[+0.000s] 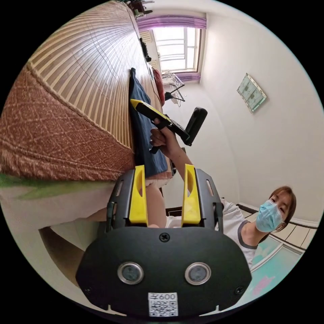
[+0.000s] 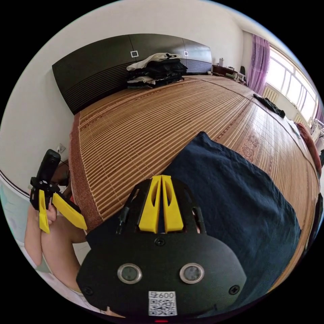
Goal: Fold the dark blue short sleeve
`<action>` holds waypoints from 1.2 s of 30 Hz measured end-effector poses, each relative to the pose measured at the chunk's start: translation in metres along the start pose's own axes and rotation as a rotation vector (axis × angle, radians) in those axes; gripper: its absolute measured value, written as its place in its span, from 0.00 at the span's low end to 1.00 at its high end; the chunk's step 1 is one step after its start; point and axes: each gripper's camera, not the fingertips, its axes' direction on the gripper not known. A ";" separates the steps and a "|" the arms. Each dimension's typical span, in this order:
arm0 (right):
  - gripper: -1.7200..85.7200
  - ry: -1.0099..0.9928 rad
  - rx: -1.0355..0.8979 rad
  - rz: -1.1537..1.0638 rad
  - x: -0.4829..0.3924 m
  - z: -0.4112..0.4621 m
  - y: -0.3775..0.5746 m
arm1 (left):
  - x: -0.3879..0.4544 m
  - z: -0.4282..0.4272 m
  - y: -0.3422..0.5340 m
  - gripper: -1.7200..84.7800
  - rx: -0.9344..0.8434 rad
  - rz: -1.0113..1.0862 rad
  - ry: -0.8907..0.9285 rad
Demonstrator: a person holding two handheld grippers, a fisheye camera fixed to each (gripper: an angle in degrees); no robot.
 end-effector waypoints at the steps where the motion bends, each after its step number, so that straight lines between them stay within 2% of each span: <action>1: 0.01 -0.004 0.001 0.003 0.000 0.001 0.001 | -0.005 0.001 -0.007 0.19 -0.012 -0.027 -0.019; 4: 0.01 -0.012 0.002 0.007 -0.001 0.002 0.003 | -0.005 0.005 -0.022 0.19 -0.057 -0.028 0.012; 7: 0.01 -0.012 0.001 0.007 -0.004 0.004 0.005 | -0.003 0.011 -0.033 0.20 -0.115 -0.006 -0.035; 15: 0.01 0.017 -0.003 -0.012 -0.015 0.008 0.011 | -0.024 0.011 -0.064 0.18 -0.153 -0.034 0.058; 22: 0.01 0.000 -0.002 -0.002 -0.015 0.010 0.015 | -0.017 0.009 -0.088 0.19 -0.210 0.014 -0.001; 25: 0.01 -0.011 -0.003 0.005 -0.014 0.010 0.017 | -0.026 0.006 -0.095 0.19 -0.206 0.000 0.059; 36: 0.01 0.010 -0.001 -0.008 -0.022 0.012 0.023 | -0.032 0.020 -0.119 0.18 -0.250 -0.011 0.046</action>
